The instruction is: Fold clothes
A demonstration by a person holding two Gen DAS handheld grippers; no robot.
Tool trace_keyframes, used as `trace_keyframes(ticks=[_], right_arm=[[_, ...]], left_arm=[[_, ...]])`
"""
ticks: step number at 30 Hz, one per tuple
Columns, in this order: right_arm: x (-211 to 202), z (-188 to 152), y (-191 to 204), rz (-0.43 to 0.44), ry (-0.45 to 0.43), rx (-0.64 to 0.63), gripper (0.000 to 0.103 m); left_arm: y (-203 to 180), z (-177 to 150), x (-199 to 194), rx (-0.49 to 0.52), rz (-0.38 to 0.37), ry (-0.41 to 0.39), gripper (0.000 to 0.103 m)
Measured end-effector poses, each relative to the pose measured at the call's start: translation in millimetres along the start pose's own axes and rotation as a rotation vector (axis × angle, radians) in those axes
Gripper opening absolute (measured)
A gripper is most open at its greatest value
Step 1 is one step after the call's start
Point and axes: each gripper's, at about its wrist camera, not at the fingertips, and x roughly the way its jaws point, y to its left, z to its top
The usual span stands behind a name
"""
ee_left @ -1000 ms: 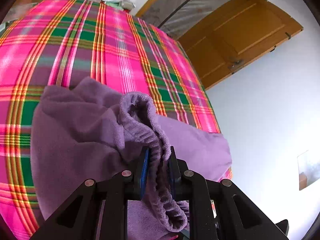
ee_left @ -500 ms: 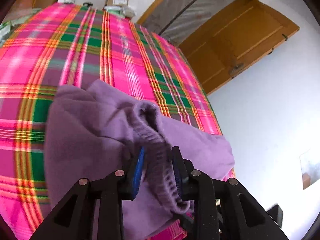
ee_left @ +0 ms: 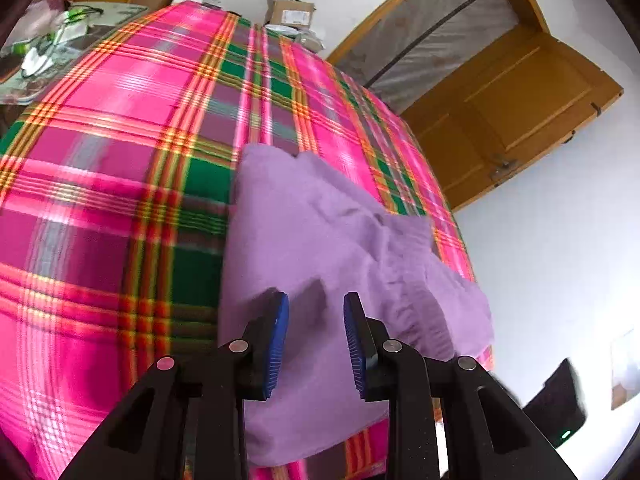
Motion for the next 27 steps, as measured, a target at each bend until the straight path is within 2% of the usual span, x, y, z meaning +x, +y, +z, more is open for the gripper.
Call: trace_keyframes(ticks=[1, 4, 10, 17, 21, 23, 24, 25, 27], right_arm=[[-3.6, 1.8, -5.6, 0.019, -0.002, 0.025, 0.02], [-4.6, 8.6, -19.8, 0.086, 0.01, 0.1, 0.031], [12.0, 22.3, -33.4, 0.178, 0.045, 0.183, 0.037], [44.5, 32.7, -39.4, 0.256, 0.137, 0.259, 0.042], [63.3, 30.4, -37.6, 0.28, 0.217, 0.289, 0.042], [65.0, 29.3, -36.4, 0.283, 0.22, 0.293, 0.041], [64.7, 29.3, -36.0, 0.284, 0.218, 0.293, 0.037], [63.4, 29.9, -35.9, 0.286, 0.21, 0.293, 0.024], [59.4, 31.8, -35.5, 0.291, 0.191, 0.289, 0.021]], left_arm=[[2.0, -0.4, 0.1, 0.003, 0.01, -0.001, 0.029], [8.3, -3.5, 0.3, -0.007, 0.006, 0.007, 0.029], [14.6, -12.0, -2.6, 0.003, 0.013, 0.018, 0.029], [18.6, -15.4, -6.3, 0.026, 0.014, 0.021, 0.029], [21.4, -17.4, -4.4, 0.028, 0.012, 0.027, 0.029], [23.1, -19.1, -5.9, 0.025, 0.008, 0.027, 0.029], [24.0, -20.0, -6.6, 0.023, 0.006, 0.026, 0.029], [24.4, -20.0, -6.6, 0.024, 0.005, 0.026, 0.029], [25.0, -18.1, -4.1, 0.021, 0.006, 0.025, 0.029]])
